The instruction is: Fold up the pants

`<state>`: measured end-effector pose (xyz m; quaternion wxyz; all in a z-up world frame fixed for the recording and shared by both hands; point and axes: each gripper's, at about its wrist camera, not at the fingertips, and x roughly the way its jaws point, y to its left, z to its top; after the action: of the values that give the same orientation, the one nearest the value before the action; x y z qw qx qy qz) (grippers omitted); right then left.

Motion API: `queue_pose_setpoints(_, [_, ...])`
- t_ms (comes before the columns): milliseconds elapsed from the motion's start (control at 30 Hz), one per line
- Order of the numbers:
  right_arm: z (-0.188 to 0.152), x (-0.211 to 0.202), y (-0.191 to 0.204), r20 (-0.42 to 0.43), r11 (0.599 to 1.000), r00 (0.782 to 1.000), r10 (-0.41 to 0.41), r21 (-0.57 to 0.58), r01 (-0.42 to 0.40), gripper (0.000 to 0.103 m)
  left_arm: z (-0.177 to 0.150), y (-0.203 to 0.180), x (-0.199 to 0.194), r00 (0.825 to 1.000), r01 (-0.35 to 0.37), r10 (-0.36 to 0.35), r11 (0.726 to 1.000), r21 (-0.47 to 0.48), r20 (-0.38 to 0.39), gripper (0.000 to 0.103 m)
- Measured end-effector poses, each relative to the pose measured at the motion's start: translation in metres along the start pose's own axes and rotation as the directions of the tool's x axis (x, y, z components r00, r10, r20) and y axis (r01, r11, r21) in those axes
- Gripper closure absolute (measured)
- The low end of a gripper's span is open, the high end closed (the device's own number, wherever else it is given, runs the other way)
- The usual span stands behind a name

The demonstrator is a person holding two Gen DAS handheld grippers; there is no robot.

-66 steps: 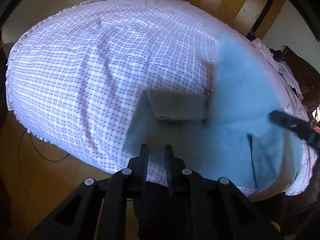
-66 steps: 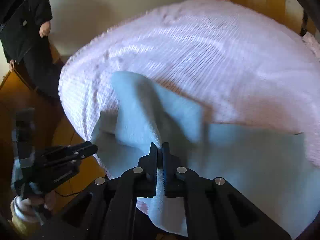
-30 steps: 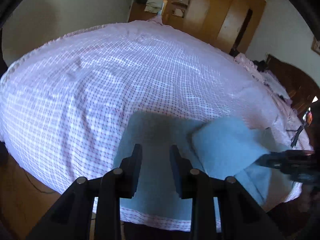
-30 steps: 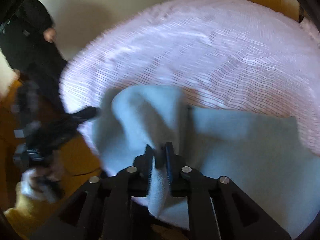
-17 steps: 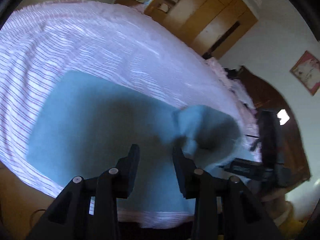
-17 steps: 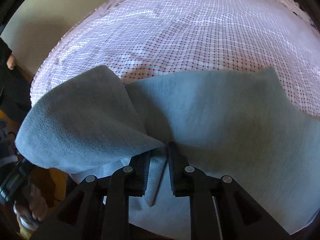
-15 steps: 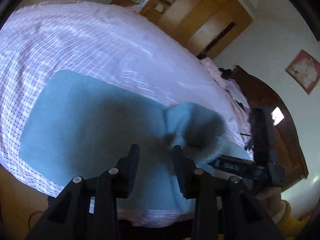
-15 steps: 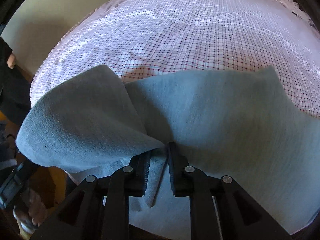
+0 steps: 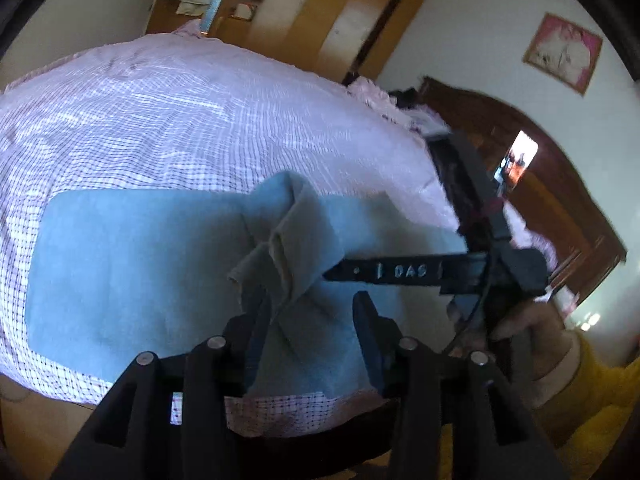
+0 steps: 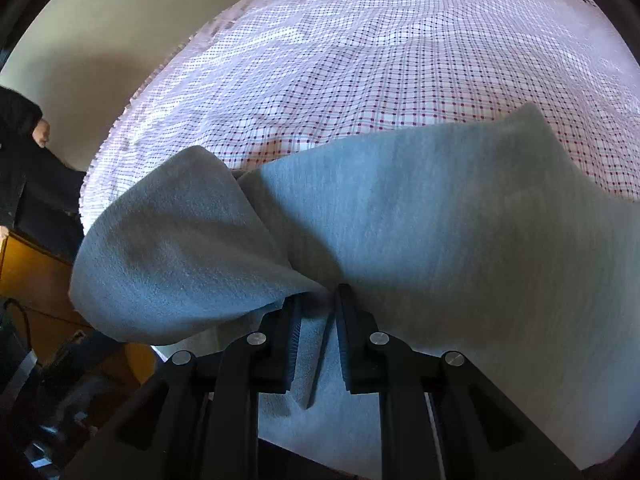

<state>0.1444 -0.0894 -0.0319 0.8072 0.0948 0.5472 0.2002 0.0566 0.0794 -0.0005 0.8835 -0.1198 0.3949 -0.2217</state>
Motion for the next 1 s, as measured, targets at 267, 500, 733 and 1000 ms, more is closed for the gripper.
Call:
queue_pose_setpoints(267, [-0.016, -0.021, -0.009, 0.016, 1.000, 1.000, -0.011, -0.011, 0.011, 0.093, 0.006, 0.010, 0.024, 0.994, -0.108, 0.108, 0.994, 0.001, -0.009, 0.086])
queue_pose_setpoints(500, [-0.044, -0.060, -0.024, 0.088, 0.996, 0.994, -0.066, -0.051, 0.071, 0.086, 0.022, 0.010, -0.010, 0.999, -0.029, 0.028, 1.000, 0.005, 0.014, 0.100])
queue_pose_setpoints(733, [-0.064, -0.067, -0.030, 0.108, 0.988, 0.986, -0.124, -0.081, 0.133, 0.085, 0.067, 0.020, -0.065, 0.989, -0.150, 0.150, 0.988, 0.032, 0.005, 0.100])
queue_pose_setpoints(1000, [-0.066, -0.044, -0.025, 0.058, 0.985, 0.989, -0.137, -0.096, 0.142, 0.085, 0.054, 0.097, -0.061, 0.911, -0.389, 0.380, 0.921, -0.026, -0.158, 0.100])
